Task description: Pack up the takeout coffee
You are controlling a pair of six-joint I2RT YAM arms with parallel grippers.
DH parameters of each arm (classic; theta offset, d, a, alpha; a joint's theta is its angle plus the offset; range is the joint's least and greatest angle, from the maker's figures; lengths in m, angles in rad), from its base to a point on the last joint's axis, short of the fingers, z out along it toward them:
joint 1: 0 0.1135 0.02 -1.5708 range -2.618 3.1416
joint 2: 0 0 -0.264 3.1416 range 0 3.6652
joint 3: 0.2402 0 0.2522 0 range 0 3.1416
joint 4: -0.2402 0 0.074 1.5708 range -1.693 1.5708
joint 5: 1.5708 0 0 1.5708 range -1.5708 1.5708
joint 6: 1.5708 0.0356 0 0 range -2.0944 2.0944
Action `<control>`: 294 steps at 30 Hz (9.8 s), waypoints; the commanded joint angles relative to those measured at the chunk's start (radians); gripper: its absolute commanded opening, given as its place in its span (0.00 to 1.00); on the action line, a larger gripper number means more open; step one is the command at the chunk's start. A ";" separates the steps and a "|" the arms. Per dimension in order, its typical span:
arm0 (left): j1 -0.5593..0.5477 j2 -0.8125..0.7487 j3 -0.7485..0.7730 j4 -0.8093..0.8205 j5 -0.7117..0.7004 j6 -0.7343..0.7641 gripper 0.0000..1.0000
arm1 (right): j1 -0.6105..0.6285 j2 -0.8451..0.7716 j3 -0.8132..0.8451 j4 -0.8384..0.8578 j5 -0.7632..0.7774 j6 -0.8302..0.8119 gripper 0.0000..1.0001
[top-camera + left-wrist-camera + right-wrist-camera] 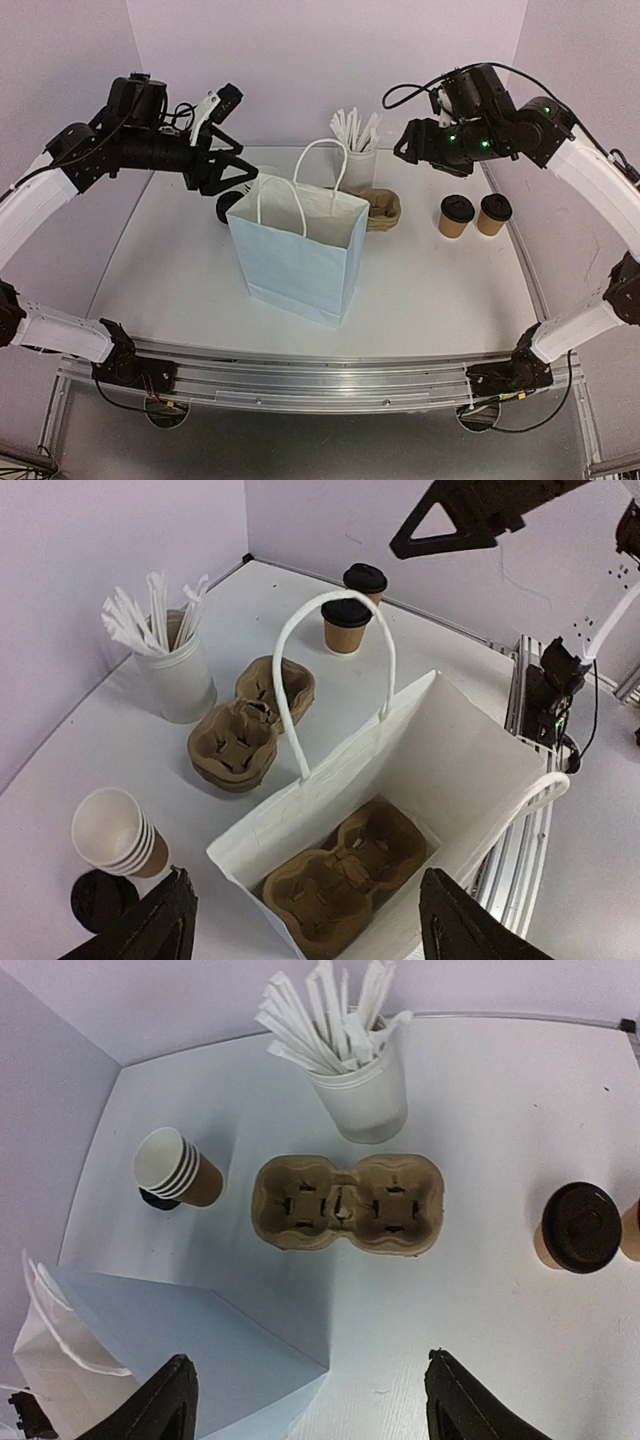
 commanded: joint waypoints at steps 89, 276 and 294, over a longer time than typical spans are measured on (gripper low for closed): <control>-0.160 0.122 0.013 0.087 -0.490 0.388 0.00 | -0.586 0.565 0.104 -0.168 -0.108 -0.200 0.75; -0.391 -0.238 -0.385 0.286 -0.422 0.225 0.00 | 0.530 0.328 -0.089 0.014 0.339 -1.500 0.37; -0.391 -0.201 -0.307 0.178 -0.373 0.197 0.00 | 0.460 0.354 -0.071 0.094 0.344 -1.514 0.36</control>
